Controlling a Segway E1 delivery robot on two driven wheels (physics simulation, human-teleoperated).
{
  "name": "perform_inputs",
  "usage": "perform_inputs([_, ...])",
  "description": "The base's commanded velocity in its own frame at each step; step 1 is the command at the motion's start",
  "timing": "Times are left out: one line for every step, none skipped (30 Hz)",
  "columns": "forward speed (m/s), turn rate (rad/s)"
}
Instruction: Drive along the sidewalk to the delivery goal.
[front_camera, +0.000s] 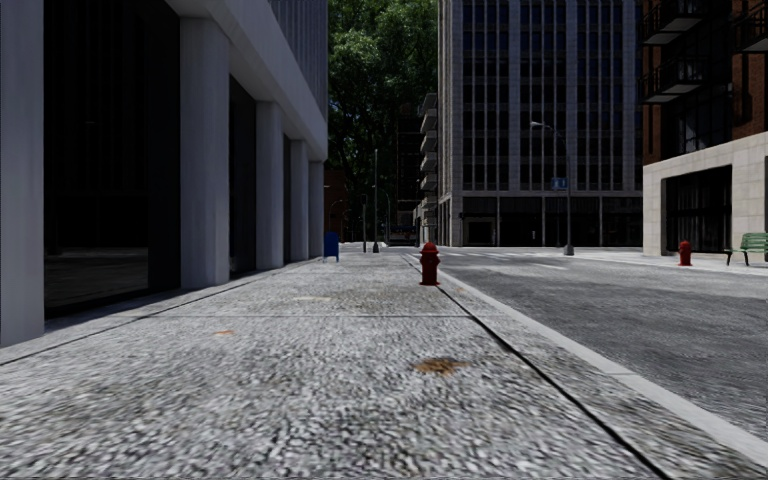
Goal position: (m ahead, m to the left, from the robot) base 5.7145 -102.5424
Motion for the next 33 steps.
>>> perform_inputs([2.00, 0.00])
perform_inputs([2.00, 0.00])
perform_inputs([2.00, 0.00])
perform_inputs([2.00, 0.00])
perform_inputs([2.00, 0.00])
perform_inputs([2.00, 0.00])
perform_inputs([2.00, 0.00])
perform_inputs([2.00, 0.00])
perform_inputs([2.00, 0.00])
perform_inputs([2.00, 0.00])
perform_inputs([2.00, 0.00])
perform_inputs([2.00, 0.00])
perform_inputs([2.00, 0.00])
perform_inputs([2.00, 0.00])
perform_inputs([2.00, 0.00])
perform_inputs([2.00, 0.00])
perform_inputs([2.00, 0.00])
perform_inputs([2.00, 0.00])
perform_inputs([2.00, 0.00])
perform_inputs([2.00, 0.00])
perform_inputs([2.00, 0.00])
perform_inputs([2.00, 0.00])
perform_inputs([2.00, 0.00])
perform_inputs([2.00, 0.00])
perform_inputs([2.00, 0.00])
perform_inputs([2.00, 0.00])
perform_inputs([2.00, 0.00])
perform_inputs([2.00, 0.00])
perform_inputs([2.00, 0.00])
perform_inputs([2.00, 0.00])
perform_inputs([2.00, 0.00])
perform_inputs([2.00, 0.00])
perform_inputs([2.00, 0.00])
